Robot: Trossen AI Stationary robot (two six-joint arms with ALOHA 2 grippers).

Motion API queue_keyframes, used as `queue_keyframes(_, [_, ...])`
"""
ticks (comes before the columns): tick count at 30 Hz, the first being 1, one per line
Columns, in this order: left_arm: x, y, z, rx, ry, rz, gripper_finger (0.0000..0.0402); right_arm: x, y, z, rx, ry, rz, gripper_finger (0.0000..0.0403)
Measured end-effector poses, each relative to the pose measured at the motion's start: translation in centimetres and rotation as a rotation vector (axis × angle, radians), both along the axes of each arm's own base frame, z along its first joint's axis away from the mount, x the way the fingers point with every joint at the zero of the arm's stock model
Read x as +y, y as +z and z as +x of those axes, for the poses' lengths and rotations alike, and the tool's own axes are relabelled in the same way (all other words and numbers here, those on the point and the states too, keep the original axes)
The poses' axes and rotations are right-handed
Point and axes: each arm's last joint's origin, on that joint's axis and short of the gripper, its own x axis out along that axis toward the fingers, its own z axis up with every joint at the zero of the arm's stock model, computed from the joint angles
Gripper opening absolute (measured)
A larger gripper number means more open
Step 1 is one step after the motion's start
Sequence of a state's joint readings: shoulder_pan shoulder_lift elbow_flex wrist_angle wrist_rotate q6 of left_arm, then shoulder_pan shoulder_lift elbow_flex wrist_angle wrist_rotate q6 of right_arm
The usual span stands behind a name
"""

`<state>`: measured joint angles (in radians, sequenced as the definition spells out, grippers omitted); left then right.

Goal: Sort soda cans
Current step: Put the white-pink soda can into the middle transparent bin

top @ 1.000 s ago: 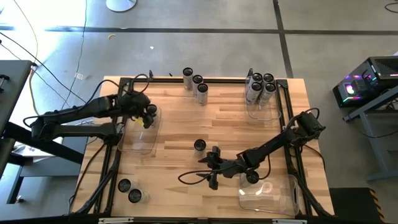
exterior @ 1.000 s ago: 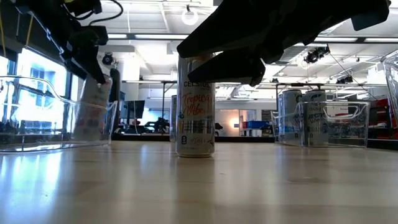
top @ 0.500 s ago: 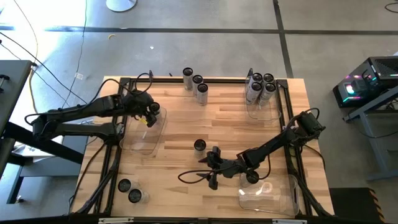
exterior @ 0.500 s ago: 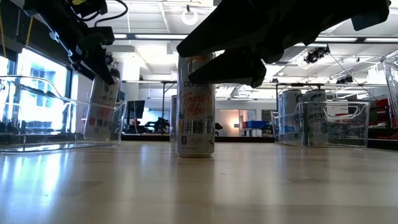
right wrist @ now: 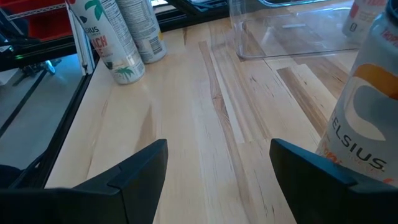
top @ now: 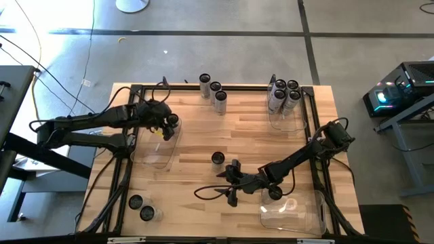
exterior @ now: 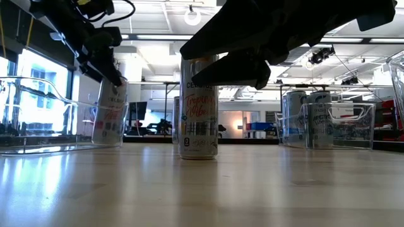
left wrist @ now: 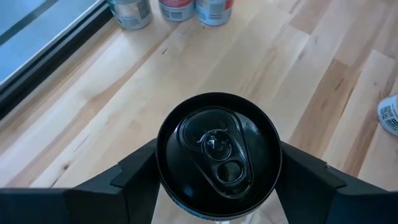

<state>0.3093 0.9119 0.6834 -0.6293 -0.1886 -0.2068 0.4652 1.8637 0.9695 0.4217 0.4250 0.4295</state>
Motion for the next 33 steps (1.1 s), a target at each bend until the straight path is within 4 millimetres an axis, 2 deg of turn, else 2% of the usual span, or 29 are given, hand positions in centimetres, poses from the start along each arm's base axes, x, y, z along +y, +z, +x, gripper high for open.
queue_keyframes(5, [-0.2,-0.1,0.0,0.003,0.002,-0.009,0.0255,0.0,0.0,0.0,0.0,0.0,0.0,0.0277])
queue_keyframes(13, [-0.2,0.0,0.1,-0.015,0.019,-0.023,0.0298,0.0,0.0,0.0,0.0,0.001,0.0,0.0277])
queue_keyframes(22, [-0.3,0.3,-0.2,-0.024,0.023,-0.018,0.0304,0.0,0.0,0.0,0.0,0.001,0.0,0.0277])
queue_keyframes(33, [-1.1,5.1,-1.3,-0.134,0.019,0.044,0.0305,0.0,0.0,0.0,0.0,0.002,0.001,0.0277])
